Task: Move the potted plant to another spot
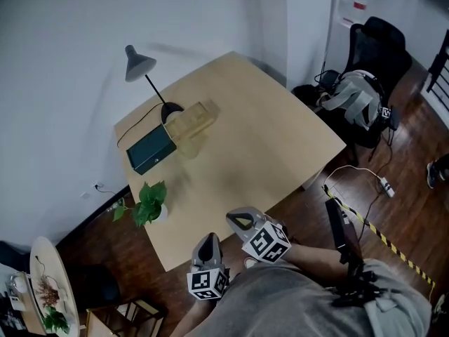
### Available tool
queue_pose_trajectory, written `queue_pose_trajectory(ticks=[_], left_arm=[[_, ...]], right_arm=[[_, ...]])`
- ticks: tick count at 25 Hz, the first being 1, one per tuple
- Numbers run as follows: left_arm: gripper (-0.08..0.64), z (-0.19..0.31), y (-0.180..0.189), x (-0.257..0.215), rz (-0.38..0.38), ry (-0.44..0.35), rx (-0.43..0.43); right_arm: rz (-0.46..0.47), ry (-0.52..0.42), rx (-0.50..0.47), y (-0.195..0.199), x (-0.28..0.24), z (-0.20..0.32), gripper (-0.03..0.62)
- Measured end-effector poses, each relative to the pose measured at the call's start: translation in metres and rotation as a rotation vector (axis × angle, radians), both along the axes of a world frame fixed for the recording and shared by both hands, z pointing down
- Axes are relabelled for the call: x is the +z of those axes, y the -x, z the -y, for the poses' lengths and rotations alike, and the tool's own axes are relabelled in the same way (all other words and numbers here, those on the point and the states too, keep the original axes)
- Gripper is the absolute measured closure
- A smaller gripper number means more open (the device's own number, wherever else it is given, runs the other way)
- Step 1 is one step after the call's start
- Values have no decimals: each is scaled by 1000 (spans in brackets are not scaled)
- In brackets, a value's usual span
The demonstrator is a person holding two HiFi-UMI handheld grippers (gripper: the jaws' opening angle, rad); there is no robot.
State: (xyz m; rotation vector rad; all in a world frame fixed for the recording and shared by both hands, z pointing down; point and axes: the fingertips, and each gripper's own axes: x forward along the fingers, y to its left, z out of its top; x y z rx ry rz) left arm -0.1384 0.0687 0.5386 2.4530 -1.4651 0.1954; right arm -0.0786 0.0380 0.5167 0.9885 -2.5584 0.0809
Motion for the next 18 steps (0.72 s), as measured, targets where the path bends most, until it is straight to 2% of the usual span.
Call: queue_pose_trajectory(ticks=[18], left_arm=[[560, 1, -3, -1, 18, 22, -25]], right_arm=[[3, -6, -34, -6, -6, 9, 588]])
